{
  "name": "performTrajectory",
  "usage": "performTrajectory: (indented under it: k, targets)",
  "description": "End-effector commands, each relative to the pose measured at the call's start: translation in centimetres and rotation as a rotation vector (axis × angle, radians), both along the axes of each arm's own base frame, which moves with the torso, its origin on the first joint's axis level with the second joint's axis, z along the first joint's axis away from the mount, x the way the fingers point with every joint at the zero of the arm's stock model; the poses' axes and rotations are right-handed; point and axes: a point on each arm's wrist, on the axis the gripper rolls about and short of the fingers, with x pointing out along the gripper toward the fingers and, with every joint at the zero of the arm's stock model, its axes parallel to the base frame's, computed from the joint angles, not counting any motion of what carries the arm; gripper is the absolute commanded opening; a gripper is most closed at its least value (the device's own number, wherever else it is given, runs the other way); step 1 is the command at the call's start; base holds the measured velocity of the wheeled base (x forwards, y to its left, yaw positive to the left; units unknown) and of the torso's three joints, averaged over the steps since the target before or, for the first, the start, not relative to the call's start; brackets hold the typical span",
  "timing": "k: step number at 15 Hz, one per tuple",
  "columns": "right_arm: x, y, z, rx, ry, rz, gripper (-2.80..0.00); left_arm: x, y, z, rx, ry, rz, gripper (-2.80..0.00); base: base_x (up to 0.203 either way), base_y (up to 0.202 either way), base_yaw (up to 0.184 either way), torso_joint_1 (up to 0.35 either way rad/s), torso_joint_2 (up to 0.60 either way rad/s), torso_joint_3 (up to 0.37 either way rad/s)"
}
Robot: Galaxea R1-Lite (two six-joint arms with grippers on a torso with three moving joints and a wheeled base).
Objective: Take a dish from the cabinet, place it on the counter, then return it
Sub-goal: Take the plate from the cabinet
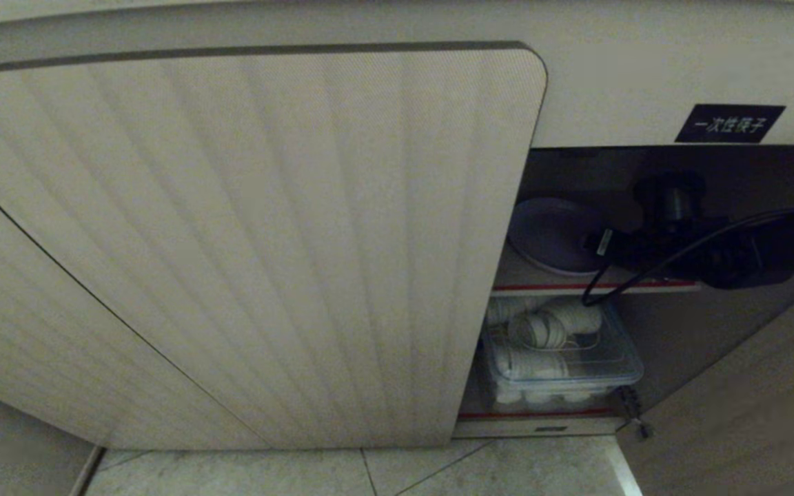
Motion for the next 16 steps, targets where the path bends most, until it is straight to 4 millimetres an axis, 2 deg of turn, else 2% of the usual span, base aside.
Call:
performTrajectory:
  k: [1,8,9,16]
  targets:
    - [0.13,0.03,-0.19,0.001,0.002,-0.002,0.00,0.00,0.00,0.00,0.000,-0.001,0.000,-2.80,0.000,0.000,0.000,0.000,0.00,0.000]
    - [0.27,0.04,-0.21,0.000,-0.001,-0.001,0.00,0.00,0.00,0.00,0.000,-0.001,0.000,-2.80,0.000,0.000,0.000,0.000,0.00,0.000]
    - [0.27,0.04,-0.21,0.000,-0.001,-0.001,-2.80,0.00,0.00,0.00,0.000,-0.001,0.000,-2.80,0.000,0.000,0.000,0.000,0.00,0.000]
    - [0.22,0.04,-0.09,0.002,-0.004,-0.002,-2.80,0.00,0.00,0.00,0.000,-0.001,0.000,-2.80,0.000,0.000,0.000,0.000,0.00,0.000]
